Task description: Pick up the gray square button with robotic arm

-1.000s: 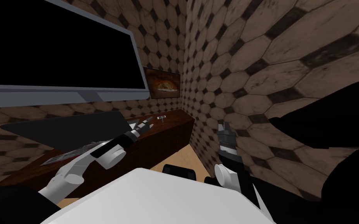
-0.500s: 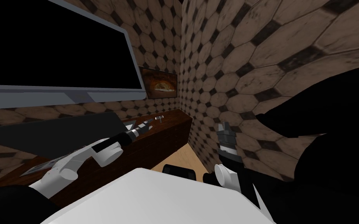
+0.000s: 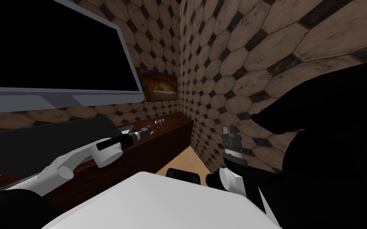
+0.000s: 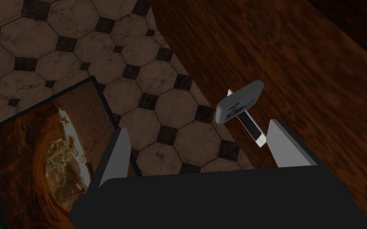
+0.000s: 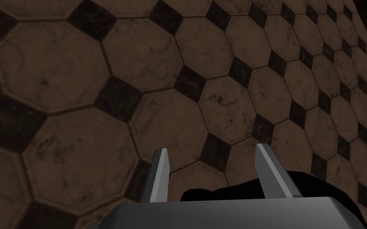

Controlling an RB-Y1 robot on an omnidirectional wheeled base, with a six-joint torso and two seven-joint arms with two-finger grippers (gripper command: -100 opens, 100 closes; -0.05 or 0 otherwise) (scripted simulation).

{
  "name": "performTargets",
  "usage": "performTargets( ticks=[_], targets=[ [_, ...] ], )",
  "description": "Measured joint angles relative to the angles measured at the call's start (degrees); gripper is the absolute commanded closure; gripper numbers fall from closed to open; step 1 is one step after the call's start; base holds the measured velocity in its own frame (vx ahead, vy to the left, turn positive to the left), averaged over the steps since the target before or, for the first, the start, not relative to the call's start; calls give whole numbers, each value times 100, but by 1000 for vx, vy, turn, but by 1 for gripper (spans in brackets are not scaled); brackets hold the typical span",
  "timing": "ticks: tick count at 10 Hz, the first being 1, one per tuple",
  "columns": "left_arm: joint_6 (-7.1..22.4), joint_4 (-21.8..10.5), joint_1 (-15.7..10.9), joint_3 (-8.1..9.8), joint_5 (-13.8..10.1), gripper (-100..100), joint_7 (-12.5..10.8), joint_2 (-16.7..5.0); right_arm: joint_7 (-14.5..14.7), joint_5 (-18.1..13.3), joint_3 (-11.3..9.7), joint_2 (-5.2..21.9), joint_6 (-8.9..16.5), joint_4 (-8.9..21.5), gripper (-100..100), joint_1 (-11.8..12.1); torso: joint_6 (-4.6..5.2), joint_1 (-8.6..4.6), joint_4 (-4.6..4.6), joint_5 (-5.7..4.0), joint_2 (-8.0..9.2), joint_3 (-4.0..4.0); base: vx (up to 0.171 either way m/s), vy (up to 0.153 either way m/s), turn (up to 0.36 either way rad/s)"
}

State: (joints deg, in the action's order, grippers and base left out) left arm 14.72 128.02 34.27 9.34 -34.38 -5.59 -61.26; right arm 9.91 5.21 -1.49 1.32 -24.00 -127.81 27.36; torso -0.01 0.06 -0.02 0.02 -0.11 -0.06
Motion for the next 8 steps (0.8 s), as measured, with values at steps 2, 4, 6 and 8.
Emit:
performTargets(
  ticks=[2,4,6,8],
  targets=[
    [247,-85,-5,2,-142,-100,-32,-318,0,0,0,0,0,0,0,0,1,1,-1,0,-6,-3,28,2,-127],
    [574,-22,139,80,-218,-100,-63,-526,0,0,0,0,0,0,0,1,-1,-1,-2,0,-8,-4,36,1,-116],
    [827,-124,205,91,-350,-100,-87,-799,0,0,0,0,0,0,0,1,-1,0,-3,0,-12,-7,44,1,-128],
    [1099,-206,252,111,-479,-100,-127,-1088,0,0,0,0,0,0,0,1,-1,1,-4,0,-17,-10,53,6,-123]
  ],
)
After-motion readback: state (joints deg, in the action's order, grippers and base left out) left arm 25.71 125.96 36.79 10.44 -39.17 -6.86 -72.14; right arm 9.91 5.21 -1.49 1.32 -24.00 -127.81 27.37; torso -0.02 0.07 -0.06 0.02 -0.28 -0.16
